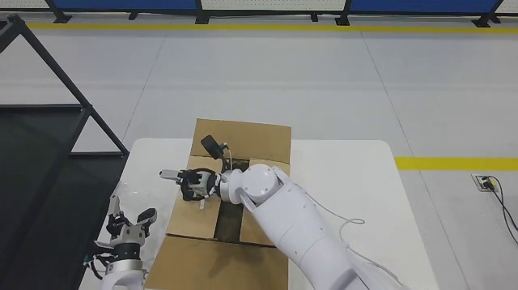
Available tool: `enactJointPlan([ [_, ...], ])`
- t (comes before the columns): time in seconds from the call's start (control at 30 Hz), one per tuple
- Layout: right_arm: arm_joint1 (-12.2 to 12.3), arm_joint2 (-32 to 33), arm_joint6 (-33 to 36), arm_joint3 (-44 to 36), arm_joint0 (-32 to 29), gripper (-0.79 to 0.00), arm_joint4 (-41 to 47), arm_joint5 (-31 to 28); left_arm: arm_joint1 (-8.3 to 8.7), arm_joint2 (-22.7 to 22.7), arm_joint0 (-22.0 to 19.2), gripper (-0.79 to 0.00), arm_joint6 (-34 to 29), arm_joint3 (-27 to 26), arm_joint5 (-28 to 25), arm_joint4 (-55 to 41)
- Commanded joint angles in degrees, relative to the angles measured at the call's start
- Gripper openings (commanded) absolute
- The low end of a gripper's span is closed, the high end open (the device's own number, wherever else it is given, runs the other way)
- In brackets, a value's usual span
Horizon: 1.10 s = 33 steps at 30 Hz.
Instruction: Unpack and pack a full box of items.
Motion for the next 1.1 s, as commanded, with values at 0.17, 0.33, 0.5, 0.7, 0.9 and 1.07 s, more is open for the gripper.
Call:
enactJointPlan([
  [0.17, 0.1, 0.5, 0.3, -0.1, -0.3, 0.0, -0.5, 0.5, -0.07, -0.1, 0.1, 0.0, 0.0, 0.3, -0.1, -0.2],
  [0.33, 0.1, 0.8, 0.3, -0.1, -0.3, 0.0, -0.9, 0.7, -0.1, -0.2, 0.3, 0.0, -0.2, 0.4, -0.2, -0.5],
  [0.5, 0.1, 1.1, 0.1, -0.1, -0.3, 0.0, -1.2, 1.1, -0.12, -0.4, 0.4, 0.0, -0.3, 0.3, -0.2, -0.8],
  [0.7, 0.0, 1.4, 0.1, -0.3, -0.3, 0.0, -1.7, 1.3, -0.12, -0.9, 0.6, 0.0, -0.5, 0.0, -0.1, -1.1],
  [0.9, -0.1, 1.7, 0.2, -0.3, -0.3, 0.0, -1.9, 1.3, -0.12, -1.4, 0.7, 0.0, -0.4, -0.2, 0.0, -1.5],
  [1.07, -0.2, 2.0, 0.2, -0.2, -0.3, 0.0, -2.2, 1.3, -0.13, -1.9, 0.9, 0.0, -0.2, -0.1, -0.1, -1.7],
])
